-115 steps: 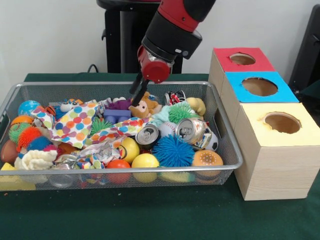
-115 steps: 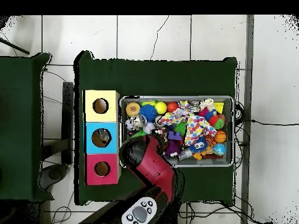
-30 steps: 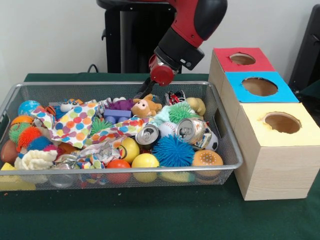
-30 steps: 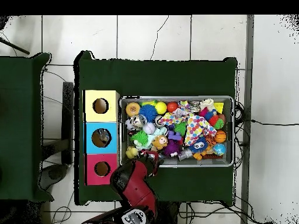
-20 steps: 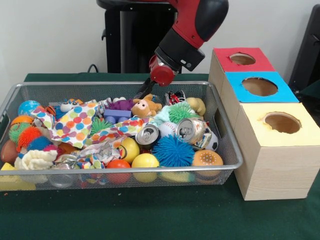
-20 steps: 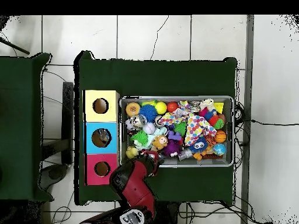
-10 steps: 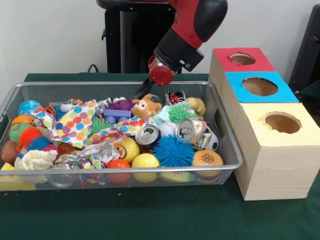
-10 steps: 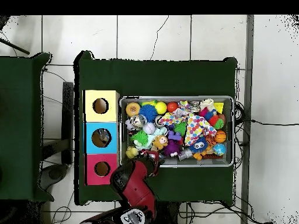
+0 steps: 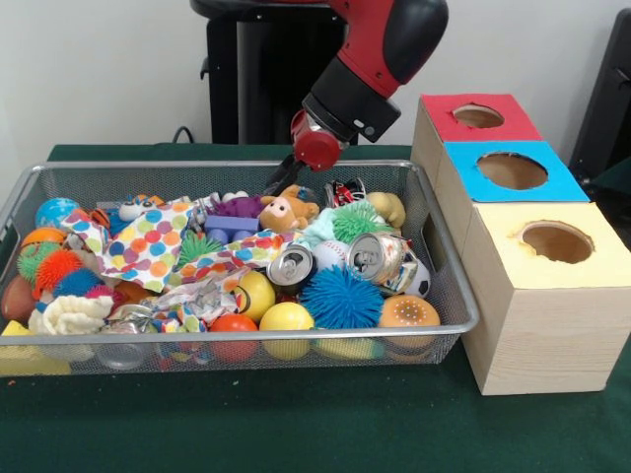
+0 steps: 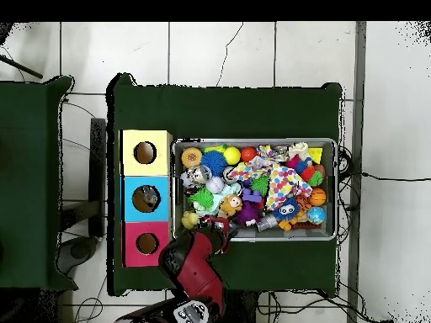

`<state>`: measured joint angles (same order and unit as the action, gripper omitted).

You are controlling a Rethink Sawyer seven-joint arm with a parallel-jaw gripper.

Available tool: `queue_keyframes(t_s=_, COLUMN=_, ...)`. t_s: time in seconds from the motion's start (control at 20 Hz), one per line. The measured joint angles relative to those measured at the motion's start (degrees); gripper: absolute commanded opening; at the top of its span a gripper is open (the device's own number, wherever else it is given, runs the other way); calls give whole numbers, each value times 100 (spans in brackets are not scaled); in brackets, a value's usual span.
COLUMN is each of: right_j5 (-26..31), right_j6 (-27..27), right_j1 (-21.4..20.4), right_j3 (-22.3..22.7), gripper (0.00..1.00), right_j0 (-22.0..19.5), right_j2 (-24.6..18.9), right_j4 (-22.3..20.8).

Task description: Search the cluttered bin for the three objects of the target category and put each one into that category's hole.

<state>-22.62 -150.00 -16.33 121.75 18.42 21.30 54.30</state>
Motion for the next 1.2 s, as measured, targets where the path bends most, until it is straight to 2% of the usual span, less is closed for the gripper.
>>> queue_keyframes(t_s=1.2, right_j5=-3, right_j6=0, right_j1=17, right_j3=-8, gripper=100, right_j0=91, right_j2=0, right_j4=2)
